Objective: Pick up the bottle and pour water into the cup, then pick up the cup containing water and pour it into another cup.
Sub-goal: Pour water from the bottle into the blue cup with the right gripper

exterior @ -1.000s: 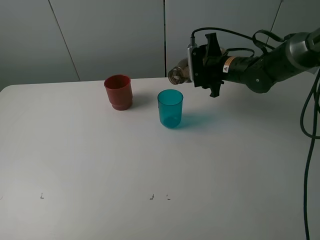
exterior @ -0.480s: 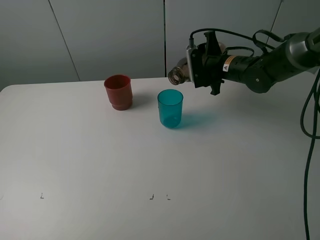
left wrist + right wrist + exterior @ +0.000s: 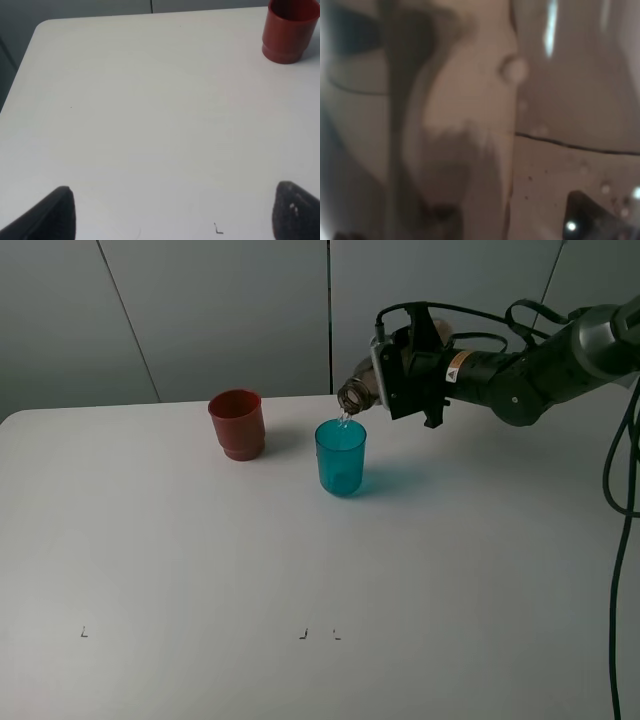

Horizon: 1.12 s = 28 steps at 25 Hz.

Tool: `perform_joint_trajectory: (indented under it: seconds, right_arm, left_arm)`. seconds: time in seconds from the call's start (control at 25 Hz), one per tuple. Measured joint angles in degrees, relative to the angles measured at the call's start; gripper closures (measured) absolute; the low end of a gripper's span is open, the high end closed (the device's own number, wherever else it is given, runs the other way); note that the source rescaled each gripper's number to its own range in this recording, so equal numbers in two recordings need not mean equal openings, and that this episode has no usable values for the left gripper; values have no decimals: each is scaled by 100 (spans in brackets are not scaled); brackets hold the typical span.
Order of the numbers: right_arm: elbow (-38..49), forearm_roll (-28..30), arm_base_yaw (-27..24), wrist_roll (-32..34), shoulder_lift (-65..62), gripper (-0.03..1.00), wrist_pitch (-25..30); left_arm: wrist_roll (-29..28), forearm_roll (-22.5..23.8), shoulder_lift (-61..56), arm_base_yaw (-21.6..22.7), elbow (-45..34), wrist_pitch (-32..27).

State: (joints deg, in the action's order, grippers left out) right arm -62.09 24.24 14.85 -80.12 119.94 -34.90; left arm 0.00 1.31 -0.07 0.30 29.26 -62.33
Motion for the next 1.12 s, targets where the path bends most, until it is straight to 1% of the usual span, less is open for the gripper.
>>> perform_joint_trajectory:
  seconds: [0.52,0.84,1.12]
  right_arm:
    - [0,-247,0,-47,0,97,-73]
    - [0,-369,0,-195,0,97,-84]
    - [0,-391,0,-244,0,97,-106]
  left_arm:
    - [0,0,0,0,0,0]
    - [0,0,0,0,0,0]
    - [0,0,0,0,0,0]
